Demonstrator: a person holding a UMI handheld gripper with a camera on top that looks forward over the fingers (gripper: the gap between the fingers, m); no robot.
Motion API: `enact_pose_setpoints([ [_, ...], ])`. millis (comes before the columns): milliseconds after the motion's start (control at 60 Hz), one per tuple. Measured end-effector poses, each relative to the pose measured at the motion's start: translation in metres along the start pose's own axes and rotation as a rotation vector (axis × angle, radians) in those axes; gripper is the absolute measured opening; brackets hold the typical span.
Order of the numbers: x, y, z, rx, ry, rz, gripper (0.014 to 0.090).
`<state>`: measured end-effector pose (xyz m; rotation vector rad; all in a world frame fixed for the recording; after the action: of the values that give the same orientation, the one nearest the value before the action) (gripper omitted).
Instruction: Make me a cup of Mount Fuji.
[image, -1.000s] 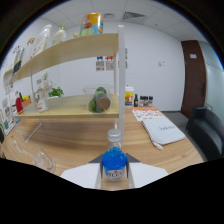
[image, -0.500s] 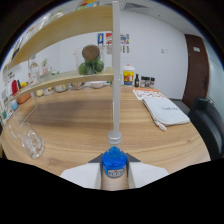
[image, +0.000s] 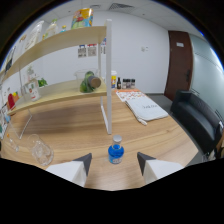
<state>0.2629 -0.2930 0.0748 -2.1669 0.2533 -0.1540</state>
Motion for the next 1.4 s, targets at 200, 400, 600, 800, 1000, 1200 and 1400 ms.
enact_pose_setpoints([
  [200, -0.079, -0.008, -0.05, 0.005, -0.016, 0.035, 0.0849],
  [400, -0.177, -0.011, -0.066, -0.022, -0.088, 0.021, 0.0847],
  [600, -0.245, -0.061, -0.106, -0.021, -0.122, 0.001, 0.0858],
  [800, -0.298, -0.181, -0.158, 0.19, -0.19, -0.002, 0.0862],
  [1000, -0.334, -0.273, -0.154, 0.358, -0.22, -0.036, 0.0855],
  [1200, -0.356, -0.316, -0.114, 0.395, -0.204, -0.014, 0.0805],
  [1400, -0.357, -0.333, -0.093, 0.416, -0.153, -0.02, 0.052],
])
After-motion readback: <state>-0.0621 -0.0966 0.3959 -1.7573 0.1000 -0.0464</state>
